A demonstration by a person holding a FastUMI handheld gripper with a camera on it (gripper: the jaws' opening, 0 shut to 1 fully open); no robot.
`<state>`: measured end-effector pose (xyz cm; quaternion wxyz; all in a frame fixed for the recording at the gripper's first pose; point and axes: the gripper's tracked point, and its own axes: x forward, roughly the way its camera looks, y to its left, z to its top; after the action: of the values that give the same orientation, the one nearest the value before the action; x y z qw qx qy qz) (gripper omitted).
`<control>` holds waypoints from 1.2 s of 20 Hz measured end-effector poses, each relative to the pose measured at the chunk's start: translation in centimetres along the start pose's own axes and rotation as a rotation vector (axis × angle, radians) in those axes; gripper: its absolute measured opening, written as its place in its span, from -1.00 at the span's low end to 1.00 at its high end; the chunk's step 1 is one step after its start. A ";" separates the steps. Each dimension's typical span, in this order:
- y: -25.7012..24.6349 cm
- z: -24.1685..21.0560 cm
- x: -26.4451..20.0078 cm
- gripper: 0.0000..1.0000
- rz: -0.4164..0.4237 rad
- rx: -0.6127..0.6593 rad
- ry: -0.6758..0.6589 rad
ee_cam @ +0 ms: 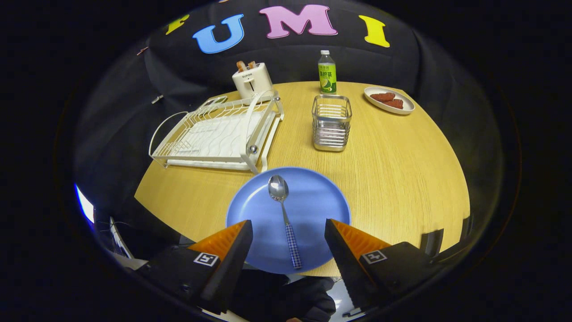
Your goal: Take the plate from the dish rack, then take the spoon from the basket and place it into the plate.
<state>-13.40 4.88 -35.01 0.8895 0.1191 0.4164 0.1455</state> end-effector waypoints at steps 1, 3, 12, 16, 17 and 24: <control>0.0 0.9 -0.3 0.99 -0.003 0.003 -0.022; 0.0 3.2 -1.0 0.99 -0.012 0.007 -0.072; -0.2 15.6 -7.7 0.99 -0.078 -0.078 -0.367; 0.5 20.3 -11.6 0.99 -0.099 -0.122 -0.501; 0.6 21.3 -12.5 0.98 -0.100 -0.126 -0.528; 1.3 25.4 -16.4 0.98 -0.095 -0.120 -0.654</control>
<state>-3.97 -2.06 -7.09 0.9872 0.0875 0.1047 0.0824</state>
